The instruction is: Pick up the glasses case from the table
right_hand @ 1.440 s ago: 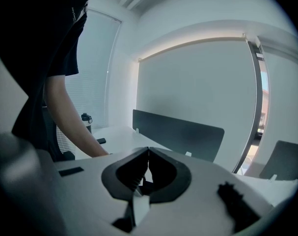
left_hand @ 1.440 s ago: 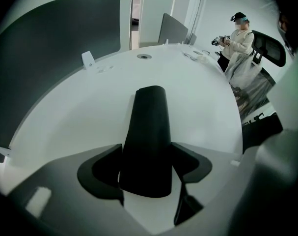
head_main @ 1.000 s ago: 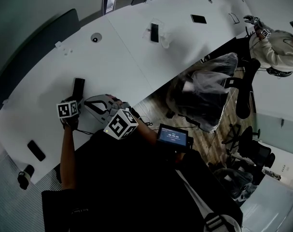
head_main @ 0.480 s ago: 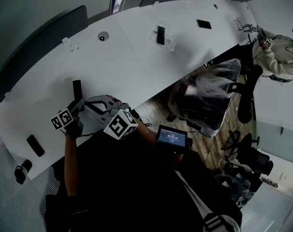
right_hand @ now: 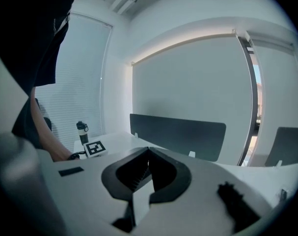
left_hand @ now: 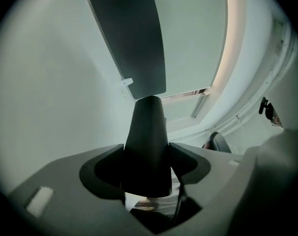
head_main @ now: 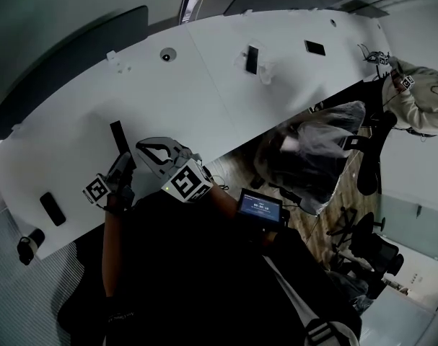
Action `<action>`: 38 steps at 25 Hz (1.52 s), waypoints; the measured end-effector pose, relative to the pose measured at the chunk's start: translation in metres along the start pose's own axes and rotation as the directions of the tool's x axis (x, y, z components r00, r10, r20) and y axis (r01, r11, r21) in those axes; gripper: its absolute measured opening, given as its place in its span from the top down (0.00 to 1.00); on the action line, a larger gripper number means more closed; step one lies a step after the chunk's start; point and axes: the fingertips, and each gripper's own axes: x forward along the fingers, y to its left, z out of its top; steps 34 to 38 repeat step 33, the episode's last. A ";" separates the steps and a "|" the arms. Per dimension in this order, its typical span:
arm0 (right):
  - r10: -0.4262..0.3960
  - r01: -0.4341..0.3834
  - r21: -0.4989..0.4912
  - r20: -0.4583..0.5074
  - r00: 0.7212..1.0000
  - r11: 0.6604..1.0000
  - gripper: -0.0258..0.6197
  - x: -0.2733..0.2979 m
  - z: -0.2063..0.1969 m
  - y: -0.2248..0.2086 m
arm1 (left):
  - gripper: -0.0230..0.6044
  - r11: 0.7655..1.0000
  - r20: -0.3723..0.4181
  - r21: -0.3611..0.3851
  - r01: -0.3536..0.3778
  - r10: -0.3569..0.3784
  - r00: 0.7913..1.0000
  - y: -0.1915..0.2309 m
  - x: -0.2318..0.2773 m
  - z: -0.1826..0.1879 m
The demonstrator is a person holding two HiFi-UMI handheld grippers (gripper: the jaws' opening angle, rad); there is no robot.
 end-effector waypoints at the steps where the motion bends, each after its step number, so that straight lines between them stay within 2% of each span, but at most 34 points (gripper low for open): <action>1: -0.005 0.005 0.012 0.000 1.000 1.000 0.95 0.000 0.001 -0.001 | 0.49 1.000 0.020 -0.005 0.029 -0.029 0.999 -0.005 -0.002 0.003; 5: 0.022 -0.022 0.031 0.006 1.000 0.999 0.95 0.001 0.003 0.005 | 0.49 0.995 0.107 -0.021 0.096 -0.093 0.990 -0.011 -0.012 0.016; 10: 0.054 -0.054 -0.030 -0.008 0.998 0.998 0.95 0.001 0.000 0.018 | 0.49 0.997 0.156 -0.023 0.075 -0.071 0.985 0.000 -0.024 0.031; 14: 0.048 -0.049 -0.032 -0.011 0.999 0.998 0.95 0.001 0.001 0.020 | 0.49 0.999 0.151 0.034 -0.012 0.006 0.988 0.011 -0.032 0.040; 20: 0.041 -0.041 -0.025 0.000 0.999 0.999 0.95 -0.002 0.003 0.022 | 0.49 0.991 0.145 0.096 -0.088 0.074 0.987 0.022 -0.038 0.052; 23: 0.040 -0.040 -0.027 -0.001 0.999 0.999 0.95 -0.001 0.002 0.024 | 0.49 0.994 0.148 0.086 -0.067 0.054 0.987 0.025 -0.037 0.055; 29: 0.037 -0.037 -0.023 0.005 0.999 0.999 0.95 -0.001 0.002 0.029 | 0.49 0.997 0.156 0.044 -0.069 0.061 0.986 0.029 -0.037 0.054; 33: 0.040 -0.039 -0.061 0.017 0.999 0.997 0.95 -0.001 0.010 0.030 | 0.49 0.995 0.153 0.058 -0.081 0.071 0.986 0.031 -0.037 0.055; 38: 0.040 -0.039 -0.061 0.017 0.999 0.997 0.95 -0.001 0.010 0.030 | 0.49 0.995 0.153 0.058 -0.081 0.071 0.986 0.031 -0.037 0.055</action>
